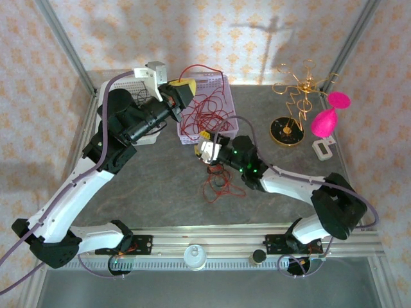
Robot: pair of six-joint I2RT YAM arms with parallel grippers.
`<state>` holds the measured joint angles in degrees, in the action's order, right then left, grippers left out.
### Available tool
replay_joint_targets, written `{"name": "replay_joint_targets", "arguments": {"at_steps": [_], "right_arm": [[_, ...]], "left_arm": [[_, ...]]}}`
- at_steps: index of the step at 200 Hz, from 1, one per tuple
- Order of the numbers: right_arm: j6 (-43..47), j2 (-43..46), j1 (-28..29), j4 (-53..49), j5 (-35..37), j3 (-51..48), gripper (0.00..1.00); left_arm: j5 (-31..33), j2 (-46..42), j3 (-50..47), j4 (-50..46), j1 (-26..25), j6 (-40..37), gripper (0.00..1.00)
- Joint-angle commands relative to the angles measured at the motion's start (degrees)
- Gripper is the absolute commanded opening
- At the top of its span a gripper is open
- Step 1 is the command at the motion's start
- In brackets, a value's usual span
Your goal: Untangle the cables
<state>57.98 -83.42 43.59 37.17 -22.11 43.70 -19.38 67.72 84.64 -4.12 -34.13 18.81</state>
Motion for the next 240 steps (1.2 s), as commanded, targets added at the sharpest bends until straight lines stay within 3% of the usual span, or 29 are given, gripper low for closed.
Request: {"name": "replay_joint_targets", "arguments": {"at_steps": [1, 40, 74, 113, 152, 203, 221, 240], "right_arm": [[2.7, -2.95, -0.76, -3.95, -2.91, 3.62, 0.38], [-1.45, -6.59, -2.6, -2.38, -3.85, 4.54, 0.1], [-17.41, -6.72, -4.22, -2.38, -9.25, 3.56, 0.07], [-37.95, -7.68, -5.07, 1.28, -5.79, 2.14, 0.01], [-51.23, -7.5, -5.79, 3.46, -5.83, 1.26, 0.0], [-65.89, -7.32, -5.8, -4.22, -9.46, 6.65, 0.07], [-65.56, -6.12, -5.8, -5.65, -6.21, 6.28, 0.33], [-63.97, -3.18, -5.8, -6.57, -3.28, 4.66, 0.49]], "left_arm": [[-1.73, -0.05, 0.55, -0.71, 0.09, 0.96, 0.0], [0.48, 0.62, 3.66, -2.05, 0.2, -1.0, 0.0], [3.6, 1.2, 4.81, 2.9, 0.73, -2.97, 0.0], [6.36, 6.21, 6.98, 7.81, 2.92, -4.52, 0.0], [8.3, 11.08, 6.48, 15.59, 6.12, -4.72, 0.0], [7.03, 17.82, 4.85, 26.37, 9.18, -3.71, 0.0], [5.85, 20.95, 6.06, 28.33, 10.62, -2.24, 0.0], [5.4, 24.23, 7.71, 29.15, 11.83, -1.07, 0.0]]}}
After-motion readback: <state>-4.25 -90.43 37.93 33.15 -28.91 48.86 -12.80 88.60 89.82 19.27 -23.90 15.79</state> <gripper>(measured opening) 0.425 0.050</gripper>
